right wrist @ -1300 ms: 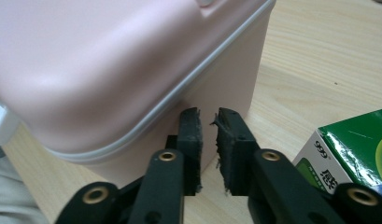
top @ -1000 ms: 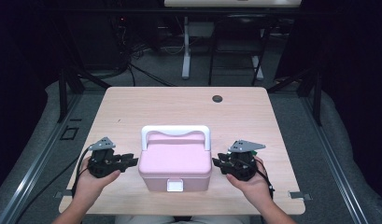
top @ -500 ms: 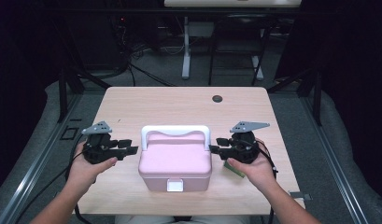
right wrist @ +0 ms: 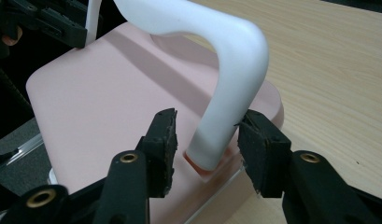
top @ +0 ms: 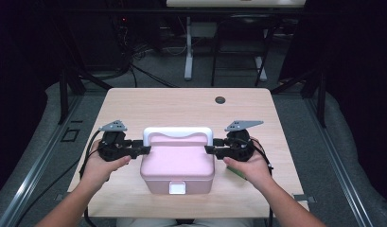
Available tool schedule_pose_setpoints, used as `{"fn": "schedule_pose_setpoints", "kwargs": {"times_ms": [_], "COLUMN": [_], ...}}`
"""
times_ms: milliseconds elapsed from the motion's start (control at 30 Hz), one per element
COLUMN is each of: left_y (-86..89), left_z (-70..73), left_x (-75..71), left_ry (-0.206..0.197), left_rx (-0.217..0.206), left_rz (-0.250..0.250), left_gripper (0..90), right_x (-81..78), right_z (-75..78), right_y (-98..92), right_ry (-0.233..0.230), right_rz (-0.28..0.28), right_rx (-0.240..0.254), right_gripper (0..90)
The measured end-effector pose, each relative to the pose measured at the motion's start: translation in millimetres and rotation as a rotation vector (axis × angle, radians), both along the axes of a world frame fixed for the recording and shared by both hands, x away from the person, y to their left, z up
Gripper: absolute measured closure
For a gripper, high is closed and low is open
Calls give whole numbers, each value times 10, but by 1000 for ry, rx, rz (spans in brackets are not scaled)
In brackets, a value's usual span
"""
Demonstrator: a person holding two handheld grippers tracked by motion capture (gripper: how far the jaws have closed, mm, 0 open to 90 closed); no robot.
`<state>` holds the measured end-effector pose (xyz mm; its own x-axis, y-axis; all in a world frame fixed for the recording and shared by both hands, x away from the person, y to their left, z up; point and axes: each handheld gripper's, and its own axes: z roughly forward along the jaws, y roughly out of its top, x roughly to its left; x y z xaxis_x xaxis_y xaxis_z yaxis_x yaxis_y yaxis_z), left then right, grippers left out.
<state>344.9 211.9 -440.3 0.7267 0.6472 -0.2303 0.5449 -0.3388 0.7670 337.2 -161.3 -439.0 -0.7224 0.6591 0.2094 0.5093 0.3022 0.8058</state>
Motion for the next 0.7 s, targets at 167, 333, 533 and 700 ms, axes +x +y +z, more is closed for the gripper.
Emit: {"fn": "schedule_pose_setpoints", "kwargs": {"times_ms": [167,333,533,700], "left_y": [-3,2,0,-1], "left_z": [39,53,53,63], "left_x": [-29,-70,-100,-108], "left_ry": [-25,-40,-49,-52], "left_rx": [19,25,24,34], "left_rz": [4,2,4,0], "left_gripper": [670,710,729,735], "right_x": [-42,-100,-120,-130], "right_z": [30,47,24,32], "right_y": [-5,4,0,-1], "right_ry": [-21,-62,-81,-81], "right_rz": [-1,5,1,9], "right_rx": [-3,-33,-32,-32], "right_gripper": [640,693,736,742]}}
